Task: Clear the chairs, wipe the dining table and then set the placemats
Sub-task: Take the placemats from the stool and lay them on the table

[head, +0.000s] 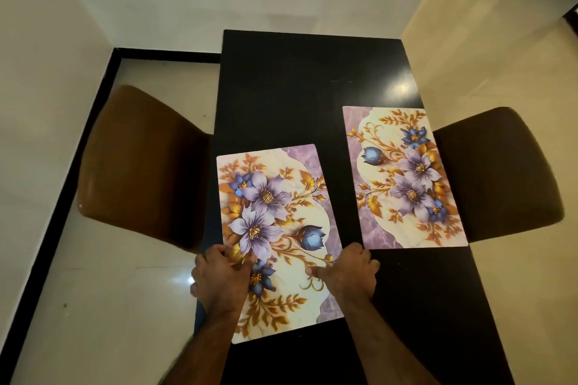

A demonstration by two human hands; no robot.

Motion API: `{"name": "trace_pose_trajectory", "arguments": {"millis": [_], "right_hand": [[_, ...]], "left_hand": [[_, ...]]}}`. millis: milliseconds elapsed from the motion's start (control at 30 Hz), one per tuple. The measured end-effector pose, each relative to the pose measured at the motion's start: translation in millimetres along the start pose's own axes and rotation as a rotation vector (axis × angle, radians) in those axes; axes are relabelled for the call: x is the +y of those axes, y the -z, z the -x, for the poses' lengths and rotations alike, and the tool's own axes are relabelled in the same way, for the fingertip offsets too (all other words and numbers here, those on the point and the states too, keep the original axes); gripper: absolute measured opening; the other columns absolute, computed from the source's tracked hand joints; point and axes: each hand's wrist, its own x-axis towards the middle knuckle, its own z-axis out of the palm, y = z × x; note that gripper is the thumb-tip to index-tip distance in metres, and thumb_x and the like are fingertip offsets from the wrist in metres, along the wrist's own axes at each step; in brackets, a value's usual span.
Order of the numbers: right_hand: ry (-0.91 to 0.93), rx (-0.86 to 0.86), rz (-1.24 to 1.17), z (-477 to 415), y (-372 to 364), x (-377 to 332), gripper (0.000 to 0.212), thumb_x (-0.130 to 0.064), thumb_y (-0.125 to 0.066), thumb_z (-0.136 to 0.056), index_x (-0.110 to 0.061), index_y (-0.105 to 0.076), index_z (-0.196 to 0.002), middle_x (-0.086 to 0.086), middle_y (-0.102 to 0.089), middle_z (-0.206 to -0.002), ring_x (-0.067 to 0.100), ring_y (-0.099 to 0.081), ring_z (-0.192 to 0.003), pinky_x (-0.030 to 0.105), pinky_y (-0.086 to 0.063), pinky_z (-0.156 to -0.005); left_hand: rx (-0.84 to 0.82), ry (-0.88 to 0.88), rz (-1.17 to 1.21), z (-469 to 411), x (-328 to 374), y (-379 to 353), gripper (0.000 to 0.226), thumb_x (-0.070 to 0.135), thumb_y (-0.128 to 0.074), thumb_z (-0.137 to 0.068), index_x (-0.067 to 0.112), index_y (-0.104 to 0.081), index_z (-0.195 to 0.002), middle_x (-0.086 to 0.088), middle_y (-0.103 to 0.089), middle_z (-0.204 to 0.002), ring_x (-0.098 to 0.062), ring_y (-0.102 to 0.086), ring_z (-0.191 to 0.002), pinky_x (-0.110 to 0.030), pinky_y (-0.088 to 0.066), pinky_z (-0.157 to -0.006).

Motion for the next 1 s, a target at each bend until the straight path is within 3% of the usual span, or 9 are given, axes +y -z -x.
{"name": "trace_pose_trajectory", "arguments": {"millis": [100, 200, 267, 333, 533, 700, 833, 900, 1000], "right_hand": [[0.075, 0.087, 0.025, 8.8, -3.8, -22.0, 0.127, -0.098, -0.078, -0.056, -0.015, -0.046, -0.147, 0.01, -0.049, -0.151, 0.03, -0.051, -0.139, 0.035, -0.056, -0.099], [0.126, 0.077, -0.042, 4.3, -2.4, -44.6, 0.122, -0.091, -0.082, -0.062, -0.015, -0.044, -0.15, 0.011, -0.041, -0.159, 0.031, -0.046, -0.147, 0.037, -0.058, -0.1], [0.167, 0.07, -0.079, -3.6, 0.7, -57.0, 0.122, -0.086, -0.085, -0.065, -0.014, -0.041, -0.153, 0.012, -0.04, -0.162, 0.032, -0.044, -0.15, 0.039, -0.054, -0.108], [0.198, 0.071, -0.123, -14.7, 2.6, -68.2, 0.121, -0.081, -0.088, -0.067, -0.013, -0.04, -0.155, 0.012, -0.042, -0.162, 0.032, -0.044, -0.151, 0.041, -0.052, -0.11], [0.229, 0.105, -0.22, -49.1, 12.1, -92.7, 0.115, -0.067, -0.095, -0.071, -0.01, -0.045, -0.157, 0.014, -0.045, -0.162, 0.034, -0.045, -0.151, 0.046, -0.051, -0.112], [0.175, 0.096, -0.699, -86.9, 30.7, -97.5, 0.077, -0.04, -0.091, -0.09, -0.011, -0.058, -0.153, 0.008, -0.069, -0.139, 0.028, -0.068, -0.129, 0.04, -0.059, -0.095], [0.242, -0.057, -0.931, -101.9, 52.2, -97.3, 0.009, -0.027, -0.085, -0.096, -0.022, -0.078, -0.1, -0.006, -0.078, -0.098, 0.023, -0.077, -0.105, 0.043, -0.065, -0.09], [0.294, -0.061, -0.92, -105.1, 59.1, -96.6, 0.011, -0.027, -0.085, -0.095, -0.028, -0.075, -0.092, -0.009, -0.077, -0.096, 0.016, -0.076, -0.099, 0.038, -0.066, -0.085], [0.322, 0.074, -0.798, -112.0, 62.4, -95.1, 0.02, -0.029, -0.09, -0.09, -0.019, -0.081, -0.106, -0.006, -0.077, -0.094, 0.012, -0.073, -0.088, 0.024, -0.055, -0.07]], "left_hand": [[0.051, -0.012, -0.028, -20.8, 1.6, 22.5, 0.064, 0.053, -0.089, -0.086, 0.021, -0.06, -0.133, -0.017, -0.05, -0.148, -0.041, -0.048, -0.135, -0.06, -0.043, -0.11], [0.013, -0.048, 0.016, -59.1, 0.5, 34.7, 0.088, 0.051, -0.097, -0.078, 0.014, -0.057, -0.148, -0.018, -0.056, -0.147, -0.043, -0.055, -0.134, -0.058, -0.051, -0.103], [-0.059, -0.106, 0.107, -82.5, 1.7, 38.9, 0.072, 0.051, -0.097, -0.077, 0.016, -0.071, -0.134, -0.01, -0.069, -0.126, -0.037, -0.069, -0.117, -0.05, -0.062, -0.09], [-0.054, -0.152, 0.191, -99.5, 5.3, 44.4, 0.048, 0.047, -0.096, -0.081, 0.017, -0.078, -0.113, -0.003, -0.072, -0.109, -0.028, -0.074, -0.099, -0.039, -0.061, -0.077], [0.045, -0.3, 0.324, -129.7, 32.1, 60.2, 0.023, 0.027, -0.079, -0.102, 0.01, -0.083, -0.117, -0.002, -0.082, -0.106, -0.017, -0.076, -0.093, -0.038, -0.065, -0.085], [-0.19, -0.08, 0.773, -162.1, 32.0, 59.2, 0.015, 0.015, -0.081, -0.099, 0.012, -0.083, -0.114, -0.006, -0.085, -0.101, -0.024, -0.083, -0.095, -0.048, -0.069, -0.087], [-0.368, 0.045, 1.039, -180.7, 31.7, 64.2, 0.019, 0.007, -0.082, -0.092, 0.004, -0.082, -0.111, -0.022, -0.082, -0.109, -0.024, -0.082, -0.082, -0.037, -0.067, -0.072], [-0.368, 0.051, 1.019, -186.3, 35.1, 66.8, 0.02, 0.008, -0.085, -0.09, 0.005, -0.082, -0.11, -0.019, -0.083, -0.108, -0.025, -0.083, -0.086, -0.038, -0.067, -0.074], [-0.264, -0.062, 0.798, -191.4, 43.9, 67.0, 0.013, 0.013, -0.087, -0.093, 0.013, -0.085, -0.106, -0.006, -0.086, -0.096, -0.022, -0.084, -0.088, -0.041, -0.068, -0.081]]}}
